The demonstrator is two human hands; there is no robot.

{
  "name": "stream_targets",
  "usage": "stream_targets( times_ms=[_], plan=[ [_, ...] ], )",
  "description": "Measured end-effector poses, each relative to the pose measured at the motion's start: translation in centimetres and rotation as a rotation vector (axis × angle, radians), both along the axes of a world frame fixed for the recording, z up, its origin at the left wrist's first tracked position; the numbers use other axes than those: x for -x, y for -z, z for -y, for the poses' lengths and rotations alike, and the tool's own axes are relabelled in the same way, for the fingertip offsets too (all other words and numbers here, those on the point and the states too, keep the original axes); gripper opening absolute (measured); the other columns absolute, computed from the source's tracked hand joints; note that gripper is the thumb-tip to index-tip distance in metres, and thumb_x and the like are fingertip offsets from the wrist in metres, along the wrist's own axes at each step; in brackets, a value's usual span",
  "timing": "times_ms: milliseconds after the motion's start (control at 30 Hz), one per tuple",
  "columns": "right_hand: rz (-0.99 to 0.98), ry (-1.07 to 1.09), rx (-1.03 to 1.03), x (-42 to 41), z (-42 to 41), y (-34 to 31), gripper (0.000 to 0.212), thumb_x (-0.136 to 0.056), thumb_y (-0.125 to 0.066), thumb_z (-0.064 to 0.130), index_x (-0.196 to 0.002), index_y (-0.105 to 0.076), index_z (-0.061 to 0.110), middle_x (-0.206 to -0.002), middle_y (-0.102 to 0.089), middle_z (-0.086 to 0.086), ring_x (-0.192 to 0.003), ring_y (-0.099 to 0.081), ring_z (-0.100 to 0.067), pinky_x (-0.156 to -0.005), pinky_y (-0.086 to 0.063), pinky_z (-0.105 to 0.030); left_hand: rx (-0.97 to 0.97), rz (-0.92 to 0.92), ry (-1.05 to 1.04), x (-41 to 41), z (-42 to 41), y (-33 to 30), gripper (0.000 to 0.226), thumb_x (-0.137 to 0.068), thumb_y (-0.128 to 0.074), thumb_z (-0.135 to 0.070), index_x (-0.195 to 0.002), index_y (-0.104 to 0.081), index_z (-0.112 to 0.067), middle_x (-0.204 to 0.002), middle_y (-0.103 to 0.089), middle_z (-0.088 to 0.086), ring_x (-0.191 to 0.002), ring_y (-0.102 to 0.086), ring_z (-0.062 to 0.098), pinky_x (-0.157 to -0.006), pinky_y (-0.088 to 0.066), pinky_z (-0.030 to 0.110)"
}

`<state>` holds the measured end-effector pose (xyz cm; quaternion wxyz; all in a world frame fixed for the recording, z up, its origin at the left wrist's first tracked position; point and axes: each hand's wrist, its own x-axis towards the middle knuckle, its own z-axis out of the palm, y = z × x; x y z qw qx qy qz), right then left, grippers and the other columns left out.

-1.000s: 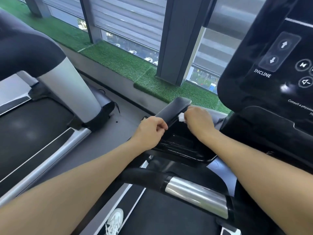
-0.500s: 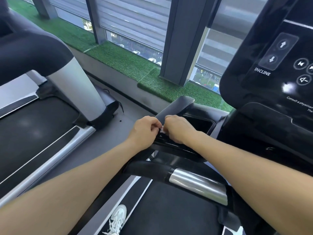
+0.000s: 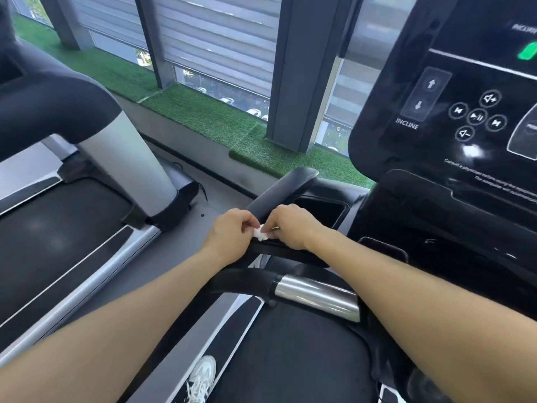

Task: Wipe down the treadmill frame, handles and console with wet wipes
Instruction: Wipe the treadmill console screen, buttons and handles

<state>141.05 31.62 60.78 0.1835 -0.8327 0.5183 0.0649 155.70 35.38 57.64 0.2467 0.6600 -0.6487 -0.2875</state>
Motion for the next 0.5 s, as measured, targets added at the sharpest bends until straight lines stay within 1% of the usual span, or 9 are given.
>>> stream_targets(
  times_ms=[33,67,167,267,333,433,500],
  plan=[
    [0.0,-0.01,0.002,0.3,-0.3,-0.2,0.021,-0.088,-0.062,0.017,-0.098,-0.073,0.032,-0.107,-0.068,0.001,-0.098,-0.06,-0.024,-0.082,-0.048,-0.03,0.003,-0.004,0.001,0.3,-0.1,-0.2,0.021,-0.09,-0.053,-0.007,-0.086,-0.064,-0.024,-0.103,-0.062,0.002,-0.096,-0.057,0.018,-0.087,-0.042,0.025],
    [0.003,-0.017,0.015,0.6,-0.5,-0.3,0.022,-0.087,-0.062,0.017,-0.098,-0.074,0.032,-0.108,-0.068,0.003,-0.098,-0.061,-0.022,-0.08,-0.047,-0.028,0.006,-0.005,0.0,0.5,-0.3,-0.3,0.02,-0.09,-0.053,-0.007,-0.087,-0.065,-0.023,-0.103,-0.062,0.002,-0.096,-0.058,0.018,-0.087,-0.043,0.025],
    [-0.022,-0.037,0.078,1.7,-1.3,-0.5,0.025,-0.085,-0.061,0.011,-0.089,-0.075,0.03,-0.107,-0.067,0.005,-0.098,-0.061,-0.021,-0.074,-0.042,-0.026,0.015,0.017,-0.007,1.2,-0.7,-0.8,0.019,-0.09,-0.053,-0.008,-0.09,-0.068,-0.02,-0.103,-0.063,0.002,-0.094,-0.058,0.017,-0.084,-0.043,0.024],
    [-0.068,-0.068,0.113,3.2,-2.2,-1.5,0.026,-0.085,-0.059,0.006,-0.09,-0.074,0.027,-0.112,-0.065,0.003,-0.101,-0.059,-0.022,-0.072,-0.036,-0.025,0.014,0.033,-0.004,1.7,-1.2,-1.2,0.02,-0.09,-0.052,-0.009,-0.088,-0.067,-0.022,-0.103,-0.062,0.0,-0.093,-0.057,0.016,-0.083,-0.043,0.024],
    [-0.1,-0.079,0.114,4.5,-2.9,-2.1,0.028,-0.085,-0.057,0.004,-0.093,-0.074,0.026,-0.115,-0.064,0.001,-0.101,-0.059,-0.023,-0.073,-0.037,-0.026,0.016,0.033,-0.001,2.3,-1.5,-1.5,0.02,-0.091,-0.052,-0.009,-0.088,-0.066,-0.024,-0.101,-0.061,-0.001,-0.091,-0.057,0.014,-0.082,-0.042,0.023],
    [-0.149,-0.076,0.1,5.9,-3.9,-2.8,0.034,-0.082,-0.056,-0.001,-0.095,-0.073,0.025,-0.117,-0.062,-0.001,-0.099,-0.06,-0.027,-0.076,-0.043,-0.03,0.027,0.024,0.018,3.5,-2.0,-2.1,0.02,-0.091,-0.052,-0.011,-0.087,-0.065,-0.026,-0.097,-0.062,-0.004,-0.087,-0.058,0.013,-0.08,-0.043,0.022],
    [-0.184,-0.065,0.096,6.4,-4.4,-3.7,0.035,-0.081,-0.055,-0.003,-0.097,-0.071,0.024,-0.114,-0.063,-0.004,-0.096,-0.061,-0.029,-0.072,-0.044,-0.031,0.036,0.018,0.039,4.1,-2.3,-2.3,0.02,-0.091,-0.052,-0.011,-0.087,-0.065,-0.025,-0.098,-0.062,-0.005,-0.086,-0.06,0.013,-0.08,-0.045,0.023]
  ],
)
